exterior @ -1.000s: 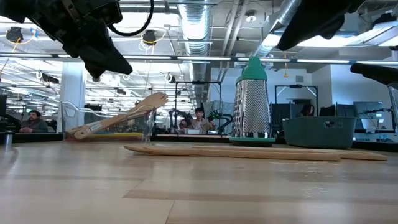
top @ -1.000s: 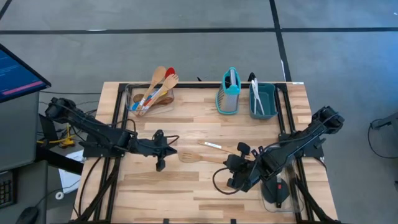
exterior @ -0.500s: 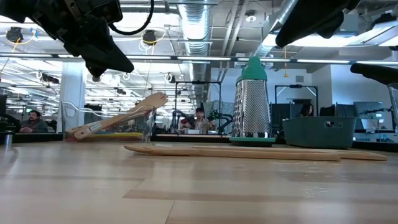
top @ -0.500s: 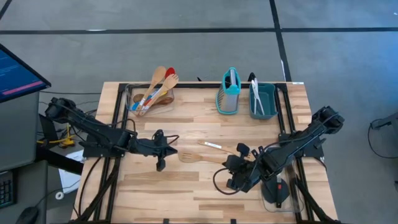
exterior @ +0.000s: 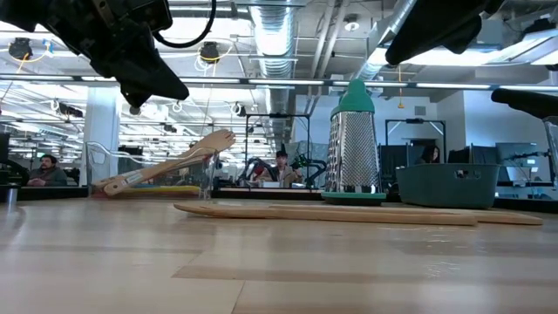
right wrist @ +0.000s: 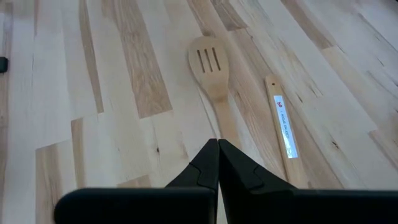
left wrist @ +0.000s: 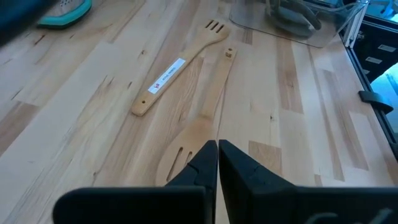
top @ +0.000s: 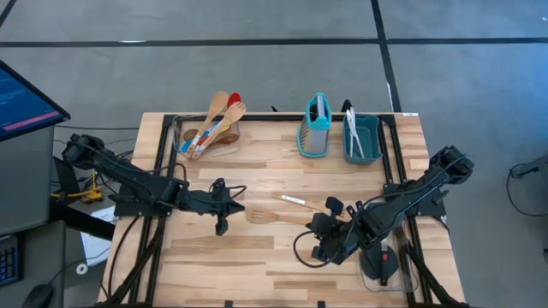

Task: Pick & Place Kitchen Items
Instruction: Put the bottom wooden slotted spoon into the left transparent bin

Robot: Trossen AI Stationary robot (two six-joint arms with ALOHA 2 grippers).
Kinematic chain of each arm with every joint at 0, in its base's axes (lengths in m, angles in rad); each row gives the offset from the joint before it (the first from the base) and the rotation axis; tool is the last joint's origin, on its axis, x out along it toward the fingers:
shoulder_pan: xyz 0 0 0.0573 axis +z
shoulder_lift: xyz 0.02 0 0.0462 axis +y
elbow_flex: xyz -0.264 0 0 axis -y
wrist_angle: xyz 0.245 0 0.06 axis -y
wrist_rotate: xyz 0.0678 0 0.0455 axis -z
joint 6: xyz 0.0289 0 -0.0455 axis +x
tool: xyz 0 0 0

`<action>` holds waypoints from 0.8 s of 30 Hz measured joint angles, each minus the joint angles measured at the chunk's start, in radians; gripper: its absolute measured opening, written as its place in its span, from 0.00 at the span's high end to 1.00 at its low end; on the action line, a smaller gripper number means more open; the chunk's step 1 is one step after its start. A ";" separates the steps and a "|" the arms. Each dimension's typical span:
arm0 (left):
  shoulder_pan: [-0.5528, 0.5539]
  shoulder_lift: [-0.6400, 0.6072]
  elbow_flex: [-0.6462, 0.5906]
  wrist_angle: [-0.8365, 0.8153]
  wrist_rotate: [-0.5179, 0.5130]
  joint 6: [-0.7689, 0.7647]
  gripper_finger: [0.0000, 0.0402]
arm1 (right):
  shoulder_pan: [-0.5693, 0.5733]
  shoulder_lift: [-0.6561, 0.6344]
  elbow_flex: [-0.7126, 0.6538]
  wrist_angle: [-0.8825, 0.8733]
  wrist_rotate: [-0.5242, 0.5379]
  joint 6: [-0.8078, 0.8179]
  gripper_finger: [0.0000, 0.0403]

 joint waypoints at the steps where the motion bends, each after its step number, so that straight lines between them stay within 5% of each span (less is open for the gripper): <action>1: 0.000 0.000 0.000 0.001 0.000 0.000 0.99 | 0.000 0.000 0.000 0.000 0.000 0.000 1.00; 24: 0.013 0.000 0.000 0.027 0.003 -0.004 0.99 | -0.020 0.000 0.000 0.003 0.005 0.000 1.00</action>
